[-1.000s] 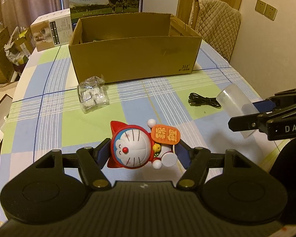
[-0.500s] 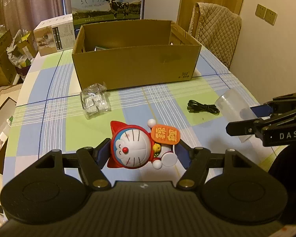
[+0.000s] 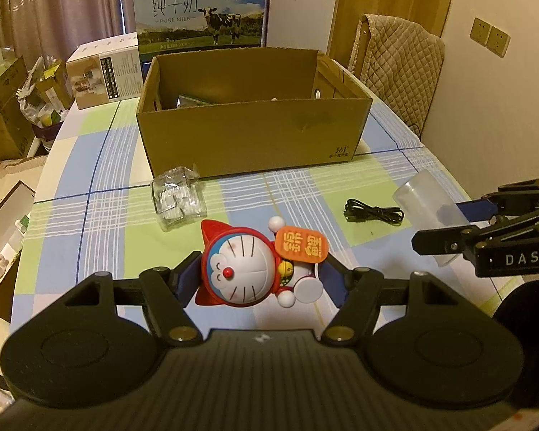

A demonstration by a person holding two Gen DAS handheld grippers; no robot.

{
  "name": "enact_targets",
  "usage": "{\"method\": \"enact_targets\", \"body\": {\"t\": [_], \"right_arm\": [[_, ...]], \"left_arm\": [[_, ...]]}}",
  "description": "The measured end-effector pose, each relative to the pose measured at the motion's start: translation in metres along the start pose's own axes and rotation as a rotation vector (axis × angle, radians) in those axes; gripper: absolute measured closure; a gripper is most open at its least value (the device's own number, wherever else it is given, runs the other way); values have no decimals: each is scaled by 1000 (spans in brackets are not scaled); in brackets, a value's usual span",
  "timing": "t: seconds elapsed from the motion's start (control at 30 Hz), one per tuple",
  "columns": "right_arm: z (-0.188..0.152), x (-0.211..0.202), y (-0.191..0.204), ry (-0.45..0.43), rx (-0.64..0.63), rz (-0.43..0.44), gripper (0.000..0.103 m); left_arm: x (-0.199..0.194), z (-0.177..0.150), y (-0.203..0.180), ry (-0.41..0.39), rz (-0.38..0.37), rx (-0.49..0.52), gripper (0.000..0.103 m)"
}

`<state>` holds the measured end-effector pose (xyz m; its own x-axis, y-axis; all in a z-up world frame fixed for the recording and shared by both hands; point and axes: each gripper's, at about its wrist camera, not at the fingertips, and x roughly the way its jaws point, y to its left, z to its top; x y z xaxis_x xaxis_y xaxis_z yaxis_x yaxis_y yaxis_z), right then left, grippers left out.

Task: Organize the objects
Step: 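Lift the Doraemon doll and clear cup off the table with both tools, then carry the doll and cup over the cardboard box with both tools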

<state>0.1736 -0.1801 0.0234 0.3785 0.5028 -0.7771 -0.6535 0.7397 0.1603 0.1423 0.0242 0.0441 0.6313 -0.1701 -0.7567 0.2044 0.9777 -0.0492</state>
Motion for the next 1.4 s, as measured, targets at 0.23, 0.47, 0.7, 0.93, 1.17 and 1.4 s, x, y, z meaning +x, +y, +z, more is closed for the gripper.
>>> {"method": "enact_targets", "body": {"t": [0.23, 0.47, 0.7, 0.93, 1.17, 1.4], "right_arm": [[9, -1, -3, -1, -9, -7, 54], [24, -3, -7, -8, -23, -14, 54], [37, -4, -9, -21, -37, -20, 54], [52, -6, -13, -29, -44, -17, 54], [77, -9, -22, -37, -45, -19, 54], [107, -7, -27, -49, -66, -27, 54]], "left_arm": [[-3, 8, 2, -16, -1, -5, 38], [-5, 23, 2, -35, 2, 13, 38], [-7, 40, 1, -52, 1, 32, 38], [-6, 55, 0, -60, -8, 42, 38], [-1, 72, 6, -59, -15, 45, 38], [5, 99, 13, -64, -9, 58, 38]]}}
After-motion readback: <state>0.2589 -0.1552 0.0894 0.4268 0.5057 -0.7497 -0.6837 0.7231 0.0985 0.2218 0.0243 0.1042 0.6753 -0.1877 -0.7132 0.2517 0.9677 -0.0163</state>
